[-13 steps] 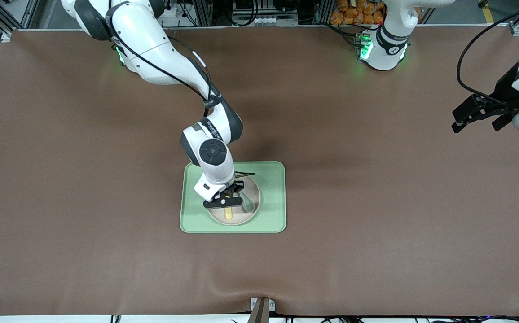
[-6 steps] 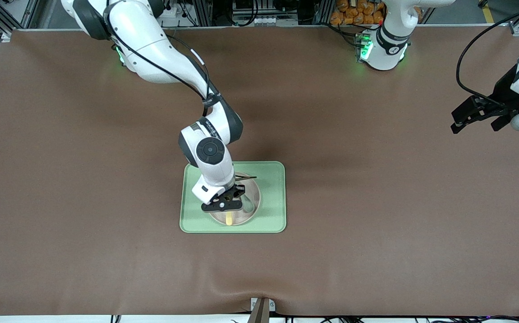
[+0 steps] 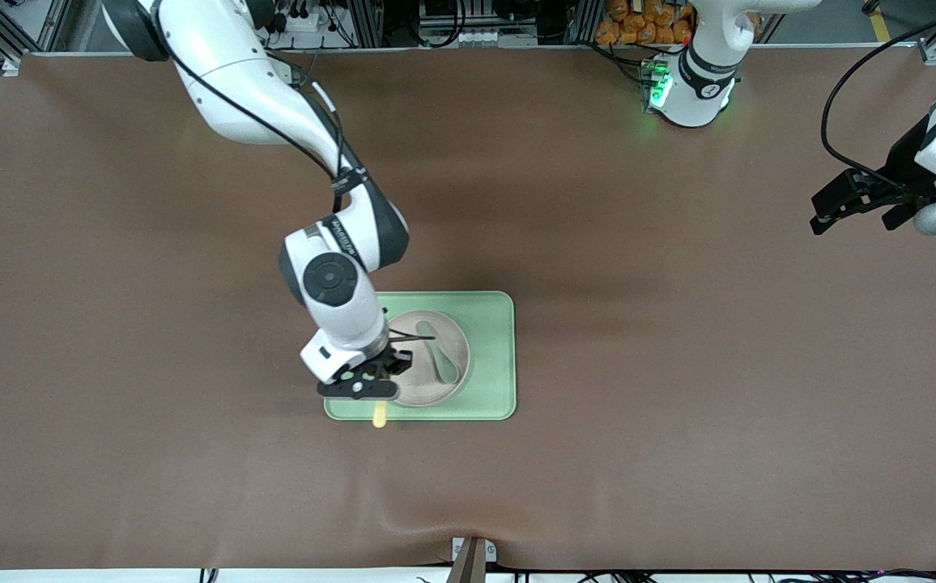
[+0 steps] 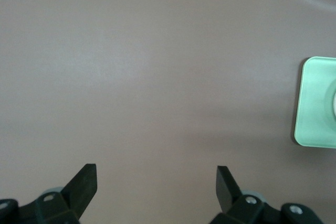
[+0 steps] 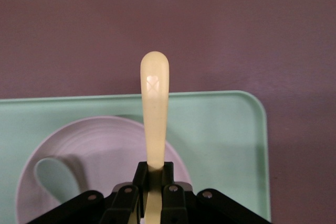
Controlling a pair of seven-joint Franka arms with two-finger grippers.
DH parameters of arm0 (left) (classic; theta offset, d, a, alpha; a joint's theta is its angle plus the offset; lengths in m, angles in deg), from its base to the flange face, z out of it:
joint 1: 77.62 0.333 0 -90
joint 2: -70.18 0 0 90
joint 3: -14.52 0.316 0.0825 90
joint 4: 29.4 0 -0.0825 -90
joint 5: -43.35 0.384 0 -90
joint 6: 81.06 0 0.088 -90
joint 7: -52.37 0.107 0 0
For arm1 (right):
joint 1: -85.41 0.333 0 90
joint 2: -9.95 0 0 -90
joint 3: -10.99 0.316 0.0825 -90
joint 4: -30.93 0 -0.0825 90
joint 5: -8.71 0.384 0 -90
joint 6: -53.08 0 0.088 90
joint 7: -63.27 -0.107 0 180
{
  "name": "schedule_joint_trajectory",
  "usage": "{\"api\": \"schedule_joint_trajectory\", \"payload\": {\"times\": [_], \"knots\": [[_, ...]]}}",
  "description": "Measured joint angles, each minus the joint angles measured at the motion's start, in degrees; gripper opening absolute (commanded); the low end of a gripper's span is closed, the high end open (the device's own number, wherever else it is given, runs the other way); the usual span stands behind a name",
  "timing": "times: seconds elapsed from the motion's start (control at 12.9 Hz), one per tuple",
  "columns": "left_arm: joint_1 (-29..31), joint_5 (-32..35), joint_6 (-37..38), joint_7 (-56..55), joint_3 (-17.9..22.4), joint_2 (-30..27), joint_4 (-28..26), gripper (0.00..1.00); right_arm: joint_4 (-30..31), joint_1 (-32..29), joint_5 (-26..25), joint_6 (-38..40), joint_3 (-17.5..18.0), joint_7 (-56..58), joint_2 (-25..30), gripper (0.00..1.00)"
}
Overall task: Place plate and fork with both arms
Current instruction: 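Set the fork on the tray beside the plate and open the right gripper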
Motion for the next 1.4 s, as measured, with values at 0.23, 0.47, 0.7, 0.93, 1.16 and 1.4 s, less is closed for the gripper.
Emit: {"api": "schedule_joint_trajectory", "payload": {"times": [0.23, 0.47, 0.7, 0.93, 1.16, 1.4], "knots": [[0.0, 0.0, 0.1, 0.5, 0.1, 0.0, 0.0, 1.0, 1.9, -2.3, 0.2, 3.1, 0.0, 0.6, 0.0, 0.0], [0.0, 0.0, 0.1, 0.6, 0.1, 0.0, -0.1, 1.0, 5.7, -2.1, 0.3, 3.2, 0.7, 1.9, 0.0, 0.0], [0.0, 0.0, 0.1, 0.6, 0.1, 0.0, -0.1, 1.0, 8.3, -2.2, 2.3, 3.2, 1.0, 7.5, 0.0, 0.0], [0.0, 0.0, 0.1, 0.6, 0.1, 0.0, -0.2, 1.0, 9.2, -2.2, 4.1, 3.1, 1.1, 9.1, 0.1, 0.0], [0.0, 0.0, 0.1, 0.6, 0.1, 0.0, -0.2, 1.0, 9.3, -2.2, 4.1, 3.1, 1.3, 9.1, 0.1, 0.97], [0.0, 0.0, 0.1, 0.6, 0.1, 0.0, -0.2, 1.0, 9.4, -2.1, 4.1, 3.1, 1.4, 9.3, 0.1, 1.0]]}}
